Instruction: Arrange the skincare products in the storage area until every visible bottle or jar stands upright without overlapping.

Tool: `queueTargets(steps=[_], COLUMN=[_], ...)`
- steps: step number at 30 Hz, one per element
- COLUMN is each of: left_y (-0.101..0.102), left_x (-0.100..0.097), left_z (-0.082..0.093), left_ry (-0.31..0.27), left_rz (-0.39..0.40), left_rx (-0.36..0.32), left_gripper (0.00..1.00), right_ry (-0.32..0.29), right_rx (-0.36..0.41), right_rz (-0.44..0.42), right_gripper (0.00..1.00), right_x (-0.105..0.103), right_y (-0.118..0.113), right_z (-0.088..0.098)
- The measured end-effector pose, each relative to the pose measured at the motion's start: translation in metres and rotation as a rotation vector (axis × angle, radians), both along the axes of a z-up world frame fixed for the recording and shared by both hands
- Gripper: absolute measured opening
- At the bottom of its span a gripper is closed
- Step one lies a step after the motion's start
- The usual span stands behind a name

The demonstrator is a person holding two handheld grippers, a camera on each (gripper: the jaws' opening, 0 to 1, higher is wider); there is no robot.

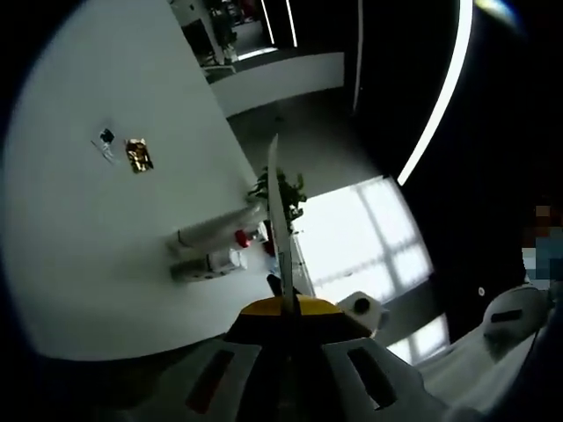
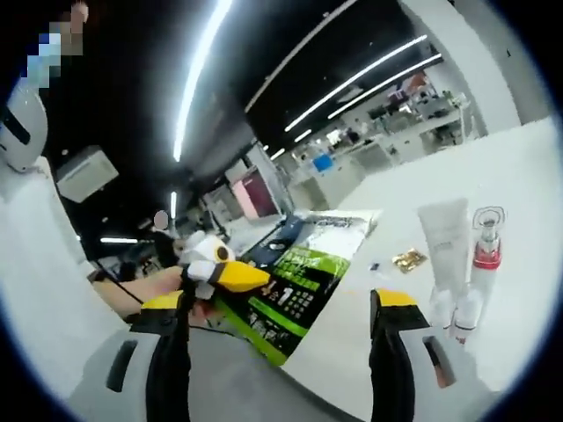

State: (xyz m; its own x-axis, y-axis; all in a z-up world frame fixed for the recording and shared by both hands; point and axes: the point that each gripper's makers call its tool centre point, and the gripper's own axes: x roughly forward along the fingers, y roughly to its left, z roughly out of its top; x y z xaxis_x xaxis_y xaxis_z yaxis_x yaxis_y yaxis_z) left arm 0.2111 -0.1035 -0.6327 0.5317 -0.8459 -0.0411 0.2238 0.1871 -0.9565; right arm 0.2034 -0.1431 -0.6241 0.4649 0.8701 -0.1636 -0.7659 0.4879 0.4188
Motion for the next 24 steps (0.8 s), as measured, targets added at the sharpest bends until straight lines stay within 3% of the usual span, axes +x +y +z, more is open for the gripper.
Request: queueTargets(steps=[2,7,24], left_y=[0.0,0.001,-0.002], left_x=[0.001,0.004,0.016], left_z=[-0.003,-0.01,-0.037], left_ry=[0.01,0.03,0.092], left_rz=[0.002,0.005,0.003], left_rx=[0.005,0.014,0.058], left_gripper=[0.0,0.0,0.0], right_ry=[0.006,0.009,-0.012], right_rx=[-0.011,-0.024,-0.173], right_rz=[-0.011,-0.043,-0.108], right_gripper=[0.95,0.99,0.99], right_x=[0.002,0.008,0.024], right_y=[-0.003,-0.009,-0.043], right_z=[-0.004,-0.007,-0.025])
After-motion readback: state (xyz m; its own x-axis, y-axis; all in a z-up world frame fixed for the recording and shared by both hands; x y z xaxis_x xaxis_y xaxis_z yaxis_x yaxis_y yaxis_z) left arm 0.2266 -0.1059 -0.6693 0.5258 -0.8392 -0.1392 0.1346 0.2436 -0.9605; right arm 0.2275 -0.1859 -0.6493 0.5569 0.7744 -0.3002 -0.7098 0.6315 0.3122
